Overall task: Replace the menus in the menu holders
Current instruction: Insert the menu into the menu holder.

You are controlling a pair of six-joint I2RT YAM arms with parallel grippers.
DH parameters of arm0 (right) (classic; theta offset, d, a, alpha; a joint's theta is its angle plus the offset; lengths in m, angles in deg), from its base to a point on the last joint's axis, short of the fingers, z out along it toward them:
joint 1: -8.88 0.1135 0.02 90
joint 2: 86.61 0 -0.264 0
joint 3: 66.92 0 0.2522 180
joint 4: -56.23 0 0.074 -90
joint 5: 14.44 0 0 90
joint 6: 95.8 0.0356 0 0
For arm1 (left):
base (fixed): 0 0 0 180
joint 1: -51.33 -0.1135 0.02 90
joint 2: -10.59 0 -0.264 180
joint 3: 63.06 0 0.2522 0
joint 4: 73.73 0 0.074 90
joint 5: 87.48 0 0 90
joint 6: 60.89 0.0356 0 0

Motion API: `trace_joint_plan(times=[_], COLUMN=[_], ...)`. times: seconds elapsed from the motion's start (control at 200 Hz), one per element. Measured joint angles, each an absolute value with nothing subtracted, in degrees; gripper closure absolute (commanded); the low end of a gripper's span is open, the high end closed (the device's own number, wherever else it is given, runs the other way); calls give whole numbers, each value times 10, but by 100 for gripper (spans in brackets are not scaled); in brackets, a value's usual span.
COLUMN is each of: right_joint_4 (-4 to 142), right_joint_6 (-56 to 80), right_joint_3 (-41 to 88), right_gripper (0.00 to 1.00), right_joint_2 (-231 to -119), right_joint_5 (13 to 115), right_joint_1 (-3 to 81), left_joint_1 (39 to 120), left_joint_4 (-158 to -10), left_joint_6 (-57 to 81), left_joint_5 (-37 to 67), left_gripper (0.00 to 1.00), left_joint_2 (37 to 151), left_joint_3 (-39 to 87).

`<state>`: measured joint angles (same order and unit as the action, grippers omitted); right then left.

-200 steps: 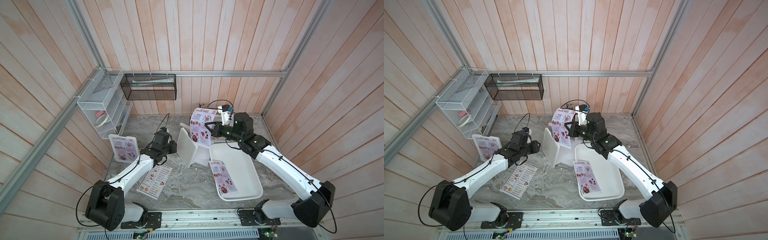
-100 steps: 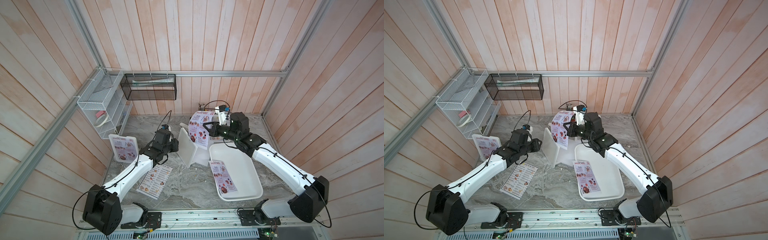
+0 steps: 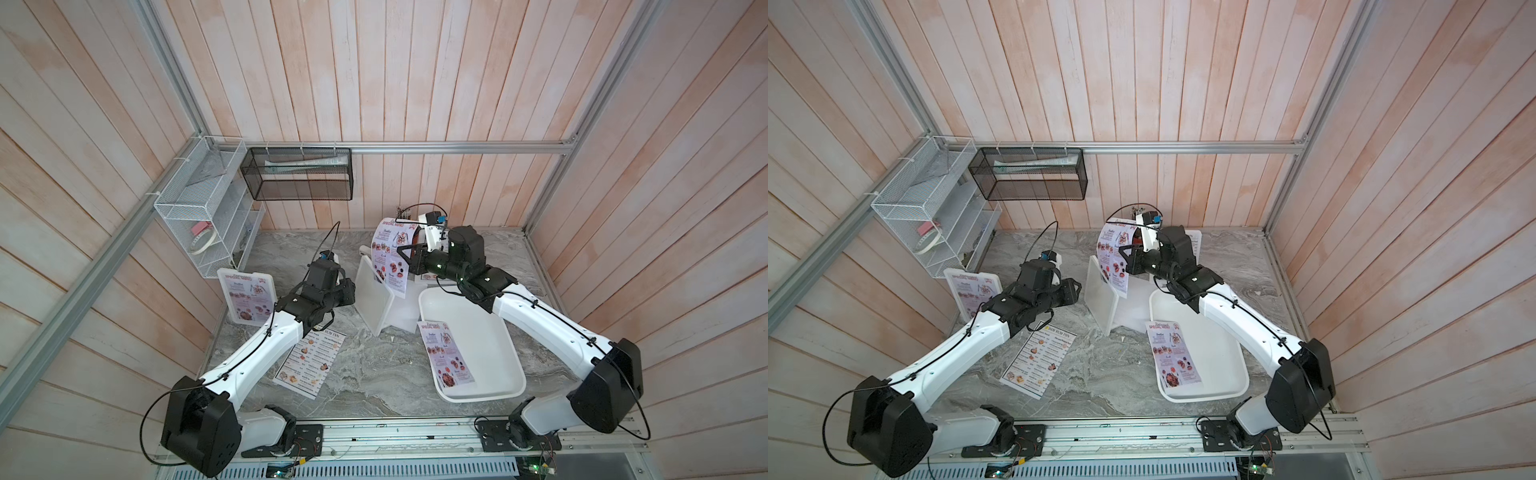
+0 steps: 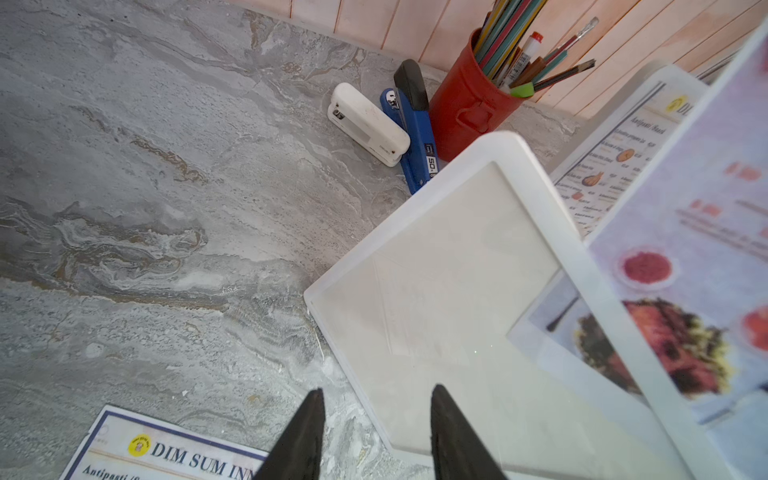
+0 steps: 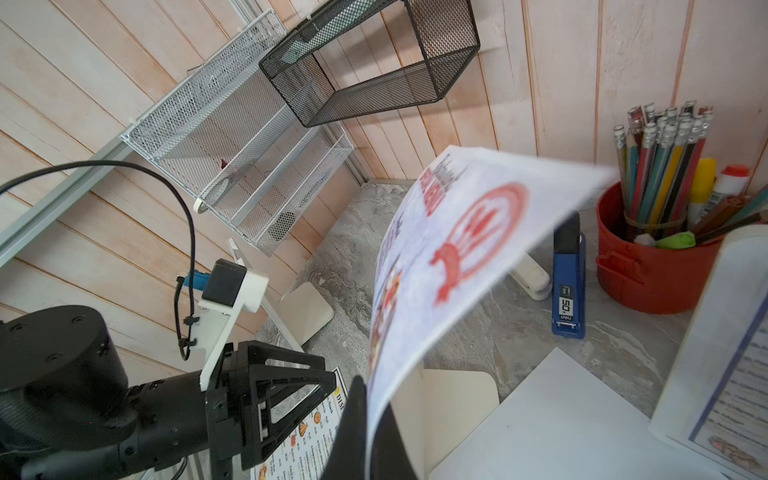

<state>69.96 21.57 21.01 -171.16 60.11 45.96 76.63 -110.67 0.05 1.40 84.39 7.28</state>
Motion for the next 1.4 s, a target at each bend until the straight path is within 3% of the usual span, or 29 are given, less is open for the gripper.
trace_joint_plan(times=[1.395], right_joint_4=[497], right_joint_6=[125], right_joint_3=[110], right_gripper=[100], right_joint_2=[-1745], right_joint_5=[715], right_joint_1=[515], left_joint_1=[763], left_joint_4=[-1111], left_joint_6=[-7], left_joint_5=[23], left_gripper=[56], left_joint_2=[844], left_joint_3=[75])
